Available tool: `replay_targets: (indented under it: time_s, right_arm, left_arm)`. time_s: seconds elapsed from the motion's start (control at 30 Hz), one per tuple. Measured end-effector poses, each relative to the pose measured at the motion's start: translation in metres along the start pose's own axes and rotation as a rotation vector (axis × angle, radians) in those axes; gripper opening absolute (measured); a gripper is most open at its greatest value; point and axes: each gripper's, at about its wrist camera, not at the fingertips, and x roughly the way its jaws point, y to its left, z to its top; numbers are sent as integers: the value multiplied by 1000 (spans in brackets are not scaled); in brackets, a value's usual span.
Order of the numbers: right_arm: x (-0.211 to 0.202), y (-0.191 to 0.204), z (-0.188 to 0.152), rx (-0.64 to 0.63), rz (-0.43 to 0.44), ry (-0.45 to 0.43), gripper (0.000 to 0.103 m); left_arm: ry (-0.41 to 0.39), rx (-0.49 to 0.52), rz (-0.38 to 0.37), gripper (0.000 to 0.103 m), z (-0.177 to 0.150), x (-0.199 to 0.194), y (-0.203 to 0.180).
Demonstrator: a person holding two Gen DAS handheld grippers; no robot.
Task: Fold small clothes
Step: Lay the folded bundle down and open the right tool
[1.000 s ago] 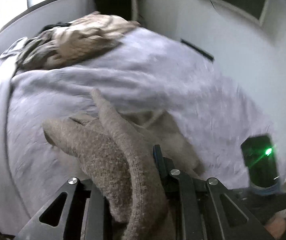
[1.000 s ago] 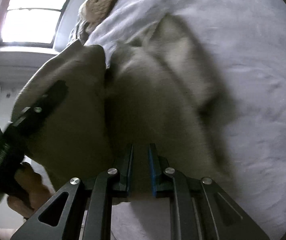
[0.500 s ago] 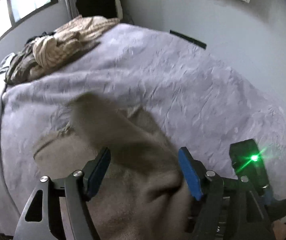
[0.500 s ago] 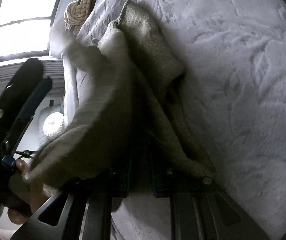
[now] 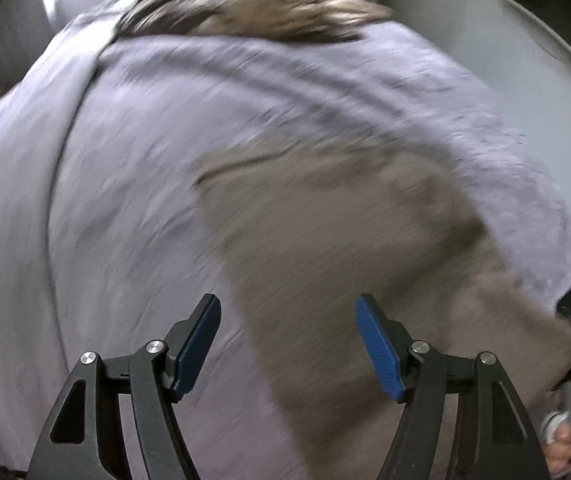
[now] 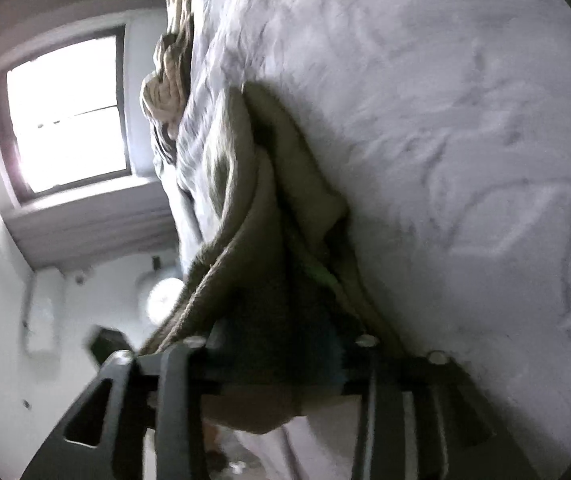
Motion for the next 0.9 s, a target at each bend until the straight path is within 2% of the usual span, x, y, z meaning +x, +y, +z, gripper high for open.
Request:
replay_targets:
  time_s: [0.13,0.2,0.3,0.4,0.5,0.63,0.67,0.77,0.9]
  right_arm:
    - [-10,-1,5,47,38,-42,55]
    - [-14,4,9,33,35,-45,59]
    - [-30,15,2,-19,15,-32,59]
    - [-32,35,-5,-100,-72,-25,59]
    - [-41,60,-22,-251,-214,-60,59]
    - [-44,83,-44,-426,-315,-46,58]
    - [-41,87,-49,-464,-356,-22,54]
    - [-26,89,-61,-538,-449,51,17]
    - [-20,66,-62,-547,-597,71,12]
  left_arm:
    - [59,-59,-3,71,-28,10,23]
    - [63,-67,-11,71,-38,8,25]
    - [67,-62,-25,71,-46,4,25]
    - [77,-50,-39,71,-50,-1,22]
    - [86,-35,-49,71,-56,-6,20]
    - [92,-48,-89,71,-60,-11,19]
    - [95,-51,-96,71,-61,-10,19]
    - [129,-38,-95,71,-67,-3,15]
    - [164,-18,-81,72,-85,12,15]
